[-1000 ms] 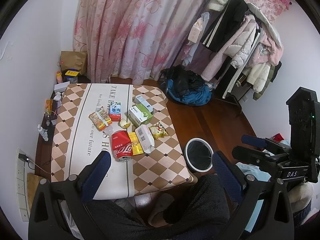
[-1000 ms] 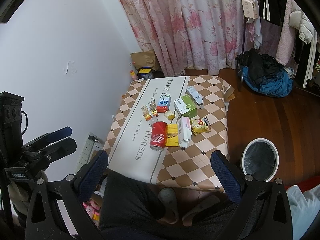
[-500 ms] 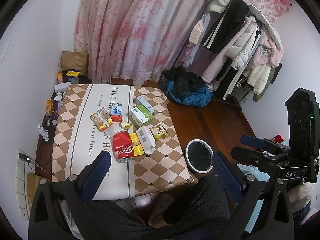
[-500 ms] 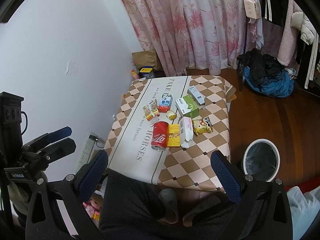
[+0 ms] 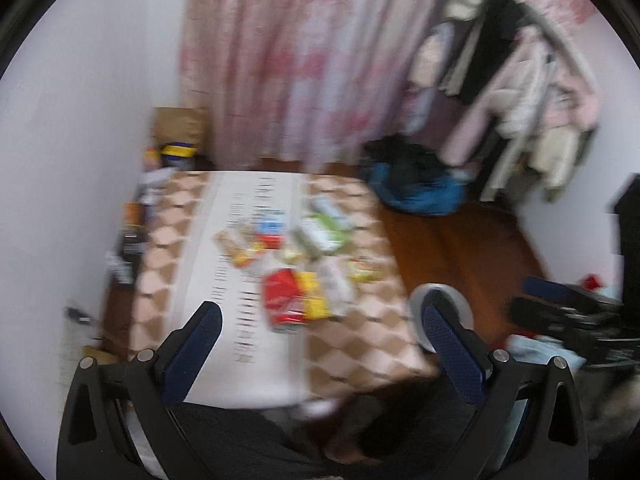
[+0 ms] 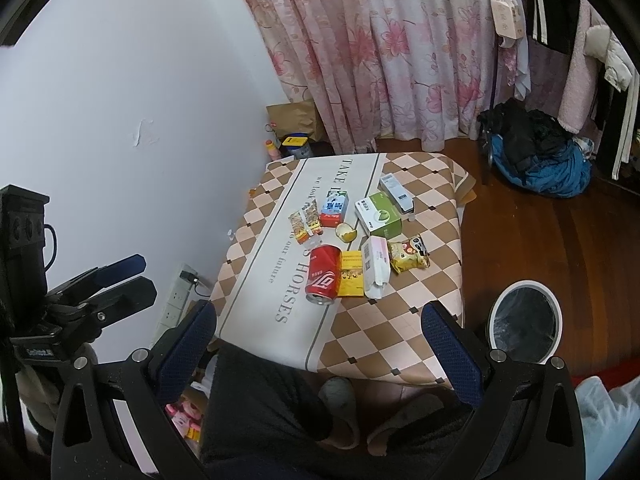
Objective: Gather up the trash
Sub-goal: 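Grasp the red Coca-Cola can with the left tool while the right tool grasps the panda chip bag, then carry the can and chip bag with both tools over the white bin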
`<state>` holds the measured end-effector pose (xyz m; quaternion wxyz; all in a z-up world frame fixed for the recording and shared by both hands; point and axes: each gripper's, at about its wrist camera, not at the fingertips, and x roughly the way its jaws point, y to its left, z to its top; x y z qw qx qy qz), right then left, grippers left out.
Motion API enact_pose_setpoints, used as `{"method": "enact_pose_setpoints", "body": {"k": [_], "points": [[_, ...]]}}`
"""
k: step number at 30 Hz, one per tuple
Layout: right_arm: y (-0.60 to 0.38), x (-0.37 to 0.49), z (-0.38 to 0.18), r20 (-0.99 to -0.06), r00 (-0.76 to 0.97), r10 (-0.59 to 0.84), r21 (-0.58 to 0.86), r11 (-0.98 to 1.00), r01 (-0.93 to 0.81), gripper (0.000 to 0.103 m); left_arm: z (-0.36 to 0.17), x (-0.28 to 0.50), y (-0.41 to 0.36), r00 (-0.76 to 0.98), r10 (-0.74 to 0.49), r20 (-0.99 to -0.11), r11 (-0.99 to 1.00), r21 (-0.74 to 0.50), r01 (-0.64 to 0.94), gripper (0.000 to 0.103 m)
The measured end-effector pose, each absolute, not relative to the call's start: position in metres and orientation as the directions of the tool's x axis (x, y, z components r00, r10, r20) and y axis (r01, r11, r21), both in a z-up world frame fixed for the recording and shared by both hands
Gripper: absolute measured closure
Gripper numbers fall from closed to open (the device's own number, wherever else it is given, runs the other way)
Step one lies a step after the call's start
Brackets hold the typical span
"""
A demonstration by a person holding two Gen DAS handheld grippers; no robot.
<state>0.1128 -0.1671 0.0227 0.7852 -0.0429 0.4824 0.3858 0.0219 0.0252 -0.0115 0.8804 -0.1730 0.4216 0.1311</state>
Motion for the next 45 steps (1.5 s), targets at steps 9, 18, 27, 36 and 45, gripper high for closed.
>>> {"method": "enact_pose_setpoints", "body": {"k": [9,18,27,36,45], "points": [[-0.145,0.194,-0.073,-0.873,0.242,0.423,0.256,0.821,-0.510,0.000,-0.151,0.102,0.077,0.366,0.145,-0.919,0.810,-0.102,-0.577,0.000],[-0.110,0.303,-0.222,-0.942,0.100,0.320,0.265,0.893,-0.364,0.016,-0.255,0.158,0.089,0.250,-0.088,-0.964,0.748,-0.229,-0.623,0.000],[-0.078,0.352,-0.287,-0.948,-0.011,0.319,0.309,0.908,-0.285,0.029,-0.293,0.174,0.091,0.219,-0.180,-0.959,0.719,-0.280,-0.635,0.009],[-0.078,0.354,-0.302,-0.941,-0.040,0.337,0.334,0.897,-0.288,0.048,-0.300,0.162,0.094,0.221,-0.153,-0.963,0.728,-0.262,-0.634,0.032],[-0.108,0.325,-0.290,-0.960,-0.003,0.281,0.264,0.898,-0.353,0.053,-0.277,0.124,0.092,0.232,0.015,-0.973,0.771,-0.137,-0.622,0.032]]}}
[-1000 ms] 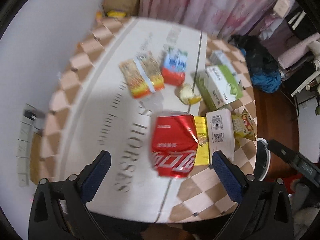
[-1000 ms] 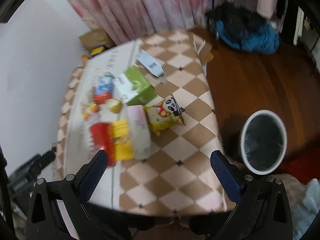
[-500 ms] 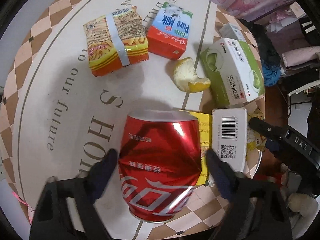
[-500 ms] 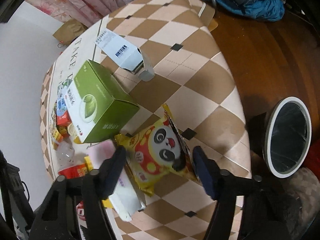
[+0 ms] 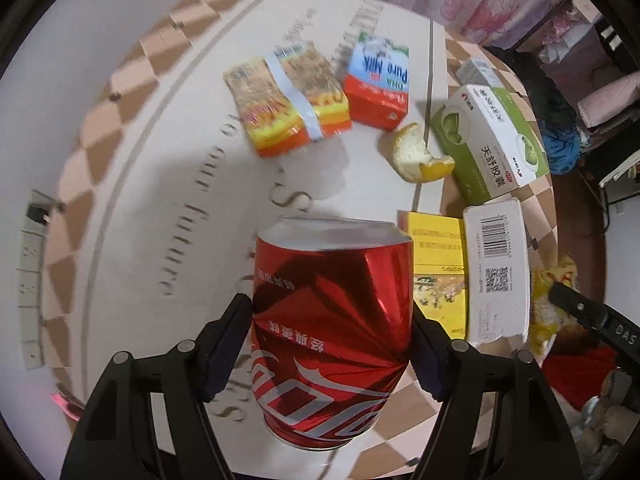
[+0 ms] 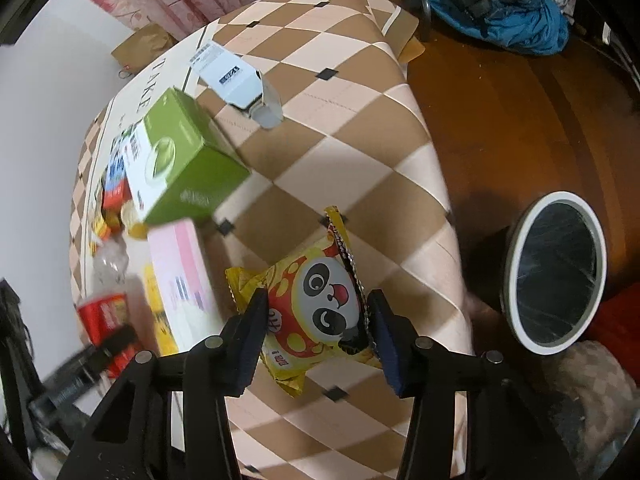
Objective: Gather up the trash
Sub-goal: 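Carry the can and chip bag with both tools over the white bin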
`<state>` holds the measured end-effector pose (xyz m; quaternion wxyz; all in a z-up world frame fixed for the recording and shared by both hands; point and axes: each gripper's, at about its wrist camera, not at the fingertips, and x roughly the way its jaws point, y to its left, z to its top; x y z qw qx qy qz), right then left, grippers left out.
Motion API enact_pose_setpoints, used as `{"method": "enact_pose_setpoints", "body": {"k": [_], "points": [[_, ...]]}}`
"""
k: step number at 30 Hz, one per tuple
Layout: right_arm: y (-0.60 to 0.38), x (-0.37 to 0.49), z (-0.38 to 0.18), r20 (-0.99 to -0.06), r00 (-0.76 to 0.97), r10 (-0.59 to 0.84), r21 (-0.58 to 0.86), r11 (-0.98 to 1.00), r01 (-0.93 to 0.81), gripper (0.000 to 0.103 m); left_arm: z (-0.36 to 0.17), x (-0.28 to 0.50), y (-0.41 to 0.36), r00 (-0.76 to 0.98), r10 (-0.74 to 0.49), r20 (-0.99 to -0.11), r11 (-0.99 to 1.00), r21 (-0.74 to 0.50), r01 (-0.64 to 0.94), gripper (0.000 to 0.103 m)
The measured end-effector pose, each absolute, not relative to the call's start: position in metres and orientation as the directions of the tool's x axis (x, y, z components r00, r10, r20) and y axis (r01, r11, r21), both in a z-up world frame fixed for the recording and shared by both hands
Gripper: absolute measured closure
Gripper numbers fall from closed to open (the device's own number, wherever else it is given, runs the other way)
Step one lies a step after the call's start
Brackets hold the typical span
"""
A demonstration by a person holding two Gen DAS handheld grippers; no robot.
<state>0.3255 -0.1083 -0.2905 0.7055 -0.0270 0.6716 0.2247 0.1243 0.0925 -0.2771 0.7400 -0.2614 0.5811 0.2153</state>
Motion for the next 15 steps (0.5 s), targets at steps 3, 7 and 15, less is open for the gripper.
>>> {"method": "enact_pose_setpoints", "body": {"k": [3,7,15], "points": [[-0.117,0.316,-0.282,-0.954,0.019,0.300,0.273,0.891,-0.363,0.054,-0.262,0.120,0.092,0.243,0.078,-0.967,0.785,-0.090,-0.613,0.032],[-0.117,0.301,-0.266,-0.950,0.076,0.302,0.249,0.882,-0.399,0.055,-0.238,0.120,0.086,0.277,0.133,-0.952,0.797,-0.063,-0.600,0.033],[-0.125,0.274,-0.222,-0.916,0.156,0.371,0.266,0.849,-0.456,0.056,-0.194,0.137,0.058,0.385,0.147,-0.911,0.827,-0.100,-0.553,0.033]]}}
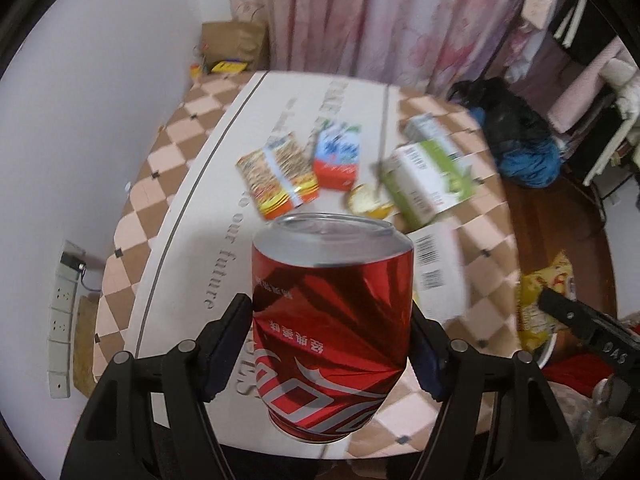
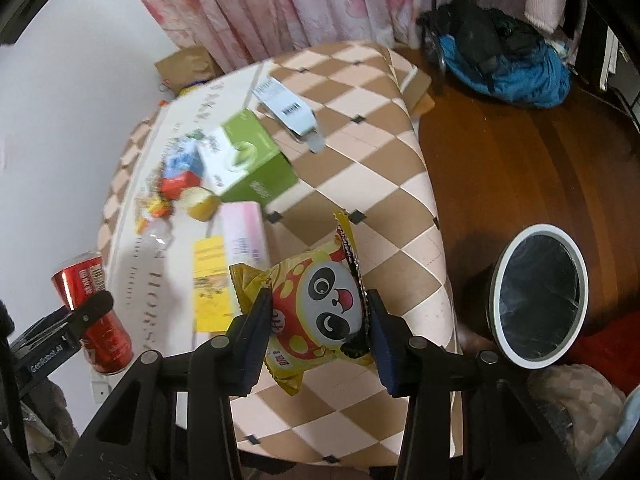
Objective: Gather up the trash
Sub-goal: 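Carry the can and chip bag with both tools over the white bin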
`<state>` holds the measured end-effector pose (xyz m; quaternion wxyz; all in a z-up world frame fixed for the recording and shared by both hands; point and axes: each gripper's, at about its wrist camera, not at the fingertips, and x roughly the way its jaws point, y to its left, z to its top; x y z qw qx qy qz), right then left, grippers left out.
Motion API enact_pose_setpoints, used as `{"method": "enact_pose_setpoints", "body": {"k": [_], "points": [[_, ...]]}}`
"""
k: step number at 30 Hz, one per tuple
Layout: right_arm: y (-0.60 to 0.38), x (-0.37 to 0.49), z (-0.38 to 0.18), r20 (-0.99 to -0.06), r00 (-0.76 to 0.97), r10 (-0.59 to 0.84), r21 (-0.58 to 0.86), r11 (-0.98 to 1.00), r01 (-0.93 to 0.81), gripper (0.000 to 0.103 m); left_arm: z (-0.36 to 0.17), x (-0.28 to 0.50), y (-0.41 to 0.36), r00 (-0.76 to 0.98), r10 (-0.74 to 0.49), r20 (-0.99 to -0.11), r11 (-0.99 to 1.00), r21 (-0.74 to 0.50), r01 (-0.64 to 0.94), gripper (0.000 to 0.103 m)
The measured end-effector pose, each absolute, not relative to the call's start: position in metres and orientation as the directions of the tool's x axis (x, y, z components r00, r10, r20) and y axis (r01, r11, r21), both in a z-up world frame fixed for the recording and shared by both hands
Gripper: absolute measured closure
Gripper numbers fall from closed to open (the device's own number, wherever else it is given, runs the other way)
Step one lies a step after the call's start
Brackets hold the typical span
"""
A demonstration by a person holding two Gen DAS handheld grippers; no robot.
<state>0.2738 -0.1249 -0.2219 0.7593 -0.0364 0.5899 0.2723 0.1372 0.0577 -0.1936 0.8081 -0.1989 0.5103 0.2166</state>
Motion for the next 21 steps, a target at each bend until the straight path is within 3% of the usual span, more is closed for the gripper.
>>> {"method": "enact_pose_setpoints", "body": {"k": [10,21], "points": [[-0.161,0.266,-0.158,-0.859,0.277,0.430,0.254,0.828,-0.499,0.056,-0.114,0.172,-0.012,0.558,0.109,-0.823,0.908,-0.146,-0.393,0.033],[-0.277,0.301,-0.132,-0.832,0.412,0.373,0.210,0.897,-0.388,0.056,-0.112,0.253,-0.116,0.585,-0.039,-0.810,0.965,-0.183,-0.189,0.033]]}}
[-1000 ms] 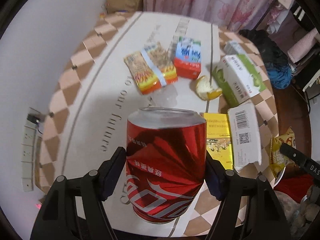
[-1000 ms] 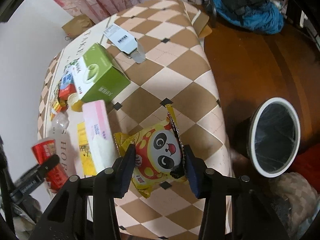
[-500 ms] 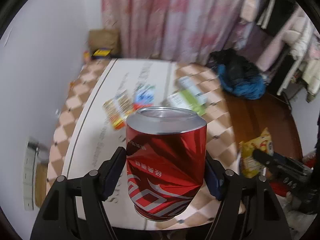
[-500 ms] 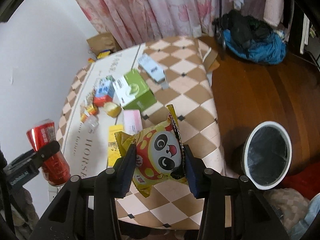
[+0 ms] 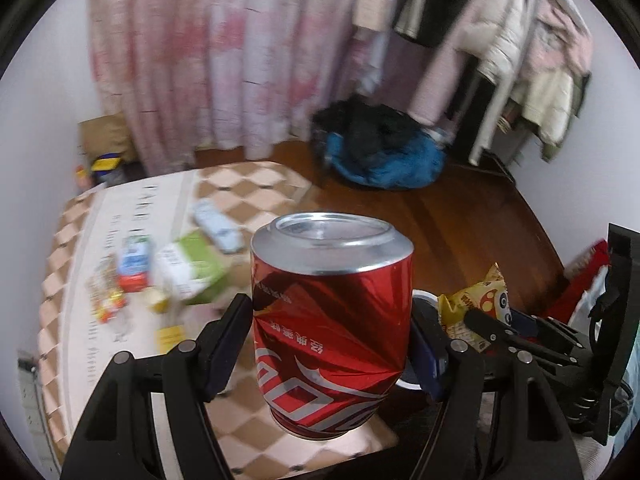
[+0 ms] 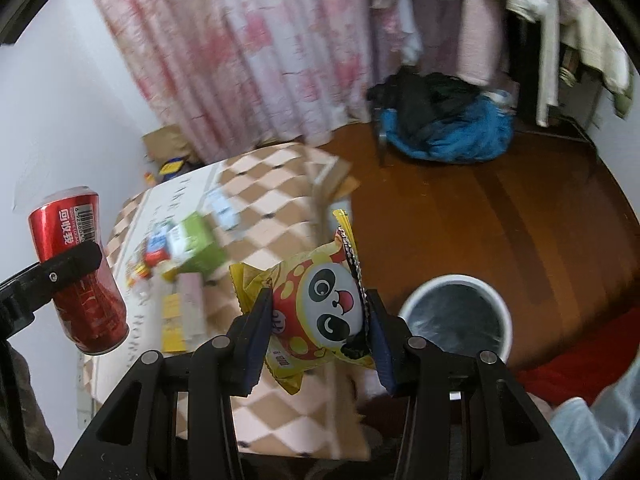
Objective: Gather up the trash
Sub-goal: 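Carry the can and chip bag with both tools over the white bin, then open both tools to drop the can and chip bag into the bin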
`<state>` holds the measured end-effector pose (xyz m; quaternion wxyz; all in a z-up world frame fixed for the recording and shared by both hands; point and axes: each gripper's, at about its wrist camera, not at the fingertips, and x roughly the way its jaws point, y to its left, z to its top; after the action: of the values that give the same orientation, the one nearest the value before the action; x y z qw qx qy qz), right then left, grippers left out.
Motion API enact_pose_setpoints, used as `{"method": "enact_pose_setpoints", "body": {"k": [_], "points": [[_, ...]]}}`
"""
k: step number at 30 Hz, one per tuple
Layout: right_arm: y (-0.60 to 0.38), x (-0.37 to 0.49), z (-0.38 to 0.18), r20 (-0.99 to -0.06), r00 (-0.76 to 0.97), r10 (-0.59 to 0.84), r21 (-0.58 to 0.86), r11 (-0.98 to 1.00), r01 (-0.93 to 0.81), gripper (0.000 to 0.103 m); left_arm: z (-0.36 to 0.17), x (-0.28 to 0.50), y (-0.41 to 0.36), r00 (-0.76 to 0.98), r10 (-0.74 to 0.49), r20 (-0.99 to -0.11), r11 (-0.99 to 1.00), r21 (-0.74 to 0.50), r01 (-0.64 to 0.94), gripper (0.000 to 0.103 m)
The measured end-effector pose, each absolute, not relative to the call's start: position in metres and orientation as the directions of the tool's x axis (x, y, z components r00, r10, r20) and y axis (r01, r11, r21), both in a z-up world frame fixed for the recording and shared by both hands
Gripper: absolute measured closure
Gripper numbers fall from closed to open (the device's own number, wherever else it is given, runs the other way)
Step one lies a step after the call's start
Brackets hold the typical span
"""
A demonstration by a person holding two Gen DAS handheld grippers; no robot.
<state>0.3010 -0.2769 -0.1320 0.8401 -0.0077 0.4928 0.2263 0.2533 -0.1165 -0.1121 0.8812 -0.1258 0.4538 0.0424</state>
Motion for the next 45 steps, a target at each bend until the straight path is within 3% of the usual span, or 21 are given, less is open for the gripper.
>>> {"method": "enact_pose_setpoints", "body": {"k": [7,17,27,31,37,38,42,45], "points": [[-0.366,0.338,-0.168,-0.860,0.409,0.304,0.211,0.943,-0.257,0.057,-0.161,0.318,-0.197,0.511,-0.153,-0.846,0.971,-0.225,-0.081,0.033],[-0.464,0.400,-0.288,-0.948,0.236,0.215,0.202,0.976,-0.081,0.057,-0.258,0.389,-0.285,0.354,-0.269,-0.896,0.957,-0.290,-0.008,0.033],[-0.521,0.426,-0.386,-0.975,0.103,0.199,0.208,0.975,0.078,0.057,-0.302,0.412,-0.322,0.240,-0.237,-0.941,0.971,-0.234,0.040,0.032],[-0.522,0.430,-0.407,-0.974,0.085,0.210,0.218,0.971,0.097,0.056,-0.301,0.412,-0.320,0.251,-0.212,-0.944,0.977,-0.214,0.022,0.006],[-0.521,0.432,-0.413,-0.967,0.093,0.237,0.246,0.964,0.104,0.052,-0.298,0.415,-0.315,0.281,-0.163,-0.946,0.986,-0.165,0.016,0.005],[-0.520,0.432,-0.411,-0.967,0.097,0.236,0.246,0.964,0.104,0.048,-0.296,0.413,-0.314,0.285,-0.151,-0.947,0.988,-0.152,0.016,0.005],[-0.518,0.426,-0.394,-0.971,0.121,0.205,0.218,0.970,0.106,0.016,-0.289,0.410,-0.308,0.305,-0.118,-0.945,0.993,-0.119,0.016,0.005],[-0.512,0.419,-0.380,-0.979,0.115,0.170,0.180,0.980,0.086,0.001,-0.278,0.404,-0.304,0.322,-0.103,-0.941,0.994,-0.105,0.013,0.005]]}}
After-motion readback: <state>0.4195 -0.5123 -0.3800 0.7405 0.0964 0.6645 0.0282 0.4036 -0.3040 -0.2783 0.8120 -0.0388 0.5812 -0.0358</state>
